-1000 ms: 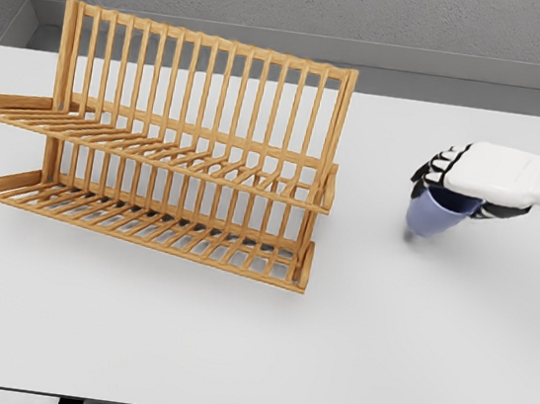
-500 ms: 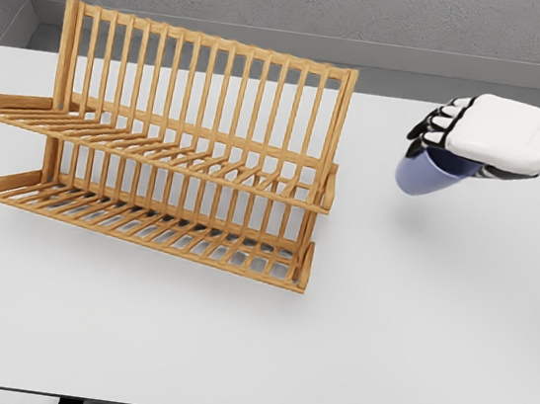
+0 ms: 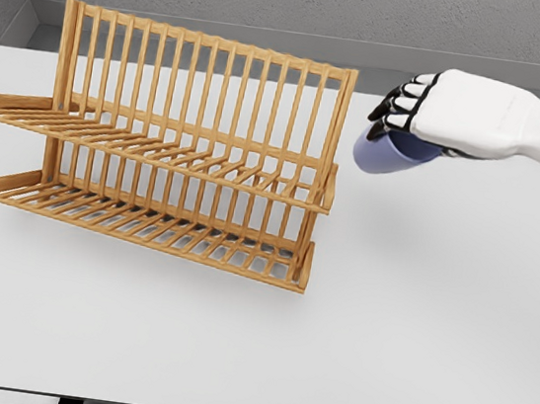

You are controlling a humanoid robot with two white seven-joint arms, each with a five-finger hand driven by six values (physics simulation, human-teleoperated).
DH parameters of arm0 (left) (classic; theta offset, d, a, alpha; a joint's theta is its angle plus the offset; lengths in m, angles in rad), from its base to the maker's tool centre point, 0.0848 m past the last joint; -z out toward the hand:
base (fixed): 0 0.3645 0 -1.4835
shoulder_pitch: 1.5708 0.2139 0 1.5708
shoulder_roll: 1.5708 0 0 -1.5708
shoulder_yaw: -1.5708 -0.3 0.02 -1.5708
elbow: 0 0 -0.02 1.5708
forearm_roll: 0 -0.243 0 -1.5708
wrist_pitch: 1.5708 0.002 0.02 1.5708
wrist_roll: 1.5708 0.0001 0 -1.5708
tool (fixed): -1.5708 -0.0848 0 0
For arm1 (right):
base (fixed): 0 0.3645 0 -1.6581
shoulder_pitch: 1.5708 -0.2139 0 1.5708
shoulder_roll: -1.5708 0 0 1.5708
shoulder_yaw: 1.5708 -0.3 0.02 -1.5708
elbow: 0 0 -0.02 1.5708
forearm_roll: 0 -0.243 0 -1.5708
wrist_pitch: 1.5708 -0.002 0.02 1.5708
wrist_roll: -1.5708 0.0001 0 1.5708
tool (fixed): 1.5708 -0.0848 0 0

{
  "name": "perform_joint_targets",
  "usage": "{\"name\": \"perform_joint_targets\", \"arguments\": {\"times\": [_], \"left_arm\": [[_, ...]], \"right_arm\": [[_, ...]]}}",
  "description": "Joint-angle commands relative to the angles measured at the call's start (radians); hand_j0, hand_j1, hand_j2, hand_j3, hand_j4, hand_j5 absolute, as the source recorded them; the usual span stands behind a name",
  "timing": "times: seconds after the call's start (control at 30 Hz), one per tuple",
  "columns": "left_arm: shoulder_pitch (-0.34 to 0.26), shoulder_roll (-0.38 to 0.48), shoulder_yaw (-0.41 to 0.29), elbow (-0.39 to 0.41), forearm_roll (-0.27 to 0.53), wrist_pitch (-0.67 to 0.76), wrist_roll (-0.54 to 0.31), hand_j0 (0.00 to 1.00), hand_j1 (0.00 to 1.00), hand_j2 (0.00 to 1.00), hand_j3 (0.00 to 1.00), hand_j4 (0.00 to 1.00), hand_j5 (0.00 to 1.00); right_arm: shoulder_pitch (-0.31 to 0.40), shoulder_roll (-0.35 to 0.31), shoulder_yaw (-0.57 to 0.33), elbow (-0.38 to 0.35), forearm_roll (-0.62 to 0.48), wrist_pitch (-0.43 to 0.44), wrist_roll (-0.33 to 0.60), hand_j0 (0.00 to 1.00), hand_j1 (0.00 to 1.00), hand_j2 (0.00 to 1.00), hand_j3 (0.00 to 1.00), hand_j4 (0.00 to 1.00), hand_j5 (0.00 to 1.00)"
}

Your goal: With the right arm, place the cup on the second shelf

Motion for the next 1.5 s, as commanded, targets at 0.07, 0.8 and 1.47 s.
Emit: {"name": "perform_joint_targets", "arguments": {"times": [0.07, 0.8, 1.47], "left_arm": [[0.000, 0.000, 0.000, -0.001, 0.000, 0.000, 0.000, 1.00, 1.00, 1.00, 1.00, 1.00, 1.00], [0.000, 0.000, 0.000, 0.001, 0.000, 0.000, 0.000, 1.00, 1.00, 1.00, 1.00, 1.00, 1.00], [0.000, 0.000, 0.000, 0.001, 0.000, 0.000, 0.000, 1.00, 1.00, 1.00, 1.00, 1.00, 1.00]], "right_arm": [[-0.009, 0.048, 0.012, -0.001, -0.012, 0.004, 0.001, 0.65, 0.65, 0.65, 0.65, 0.65, 0.65], [-0.061, 0.138, 0.158, 0.001, -0.006, 0.004, 0.001, 0.69, 0.69, 0.69, 0.69, 0.69, 0.69], [0.531, 0.065, -0.572, 0.314, -0.005, 0.004, 0.001, 1.00, 1.00, 1.00, 1.00, 1.00, 1.00]]}}
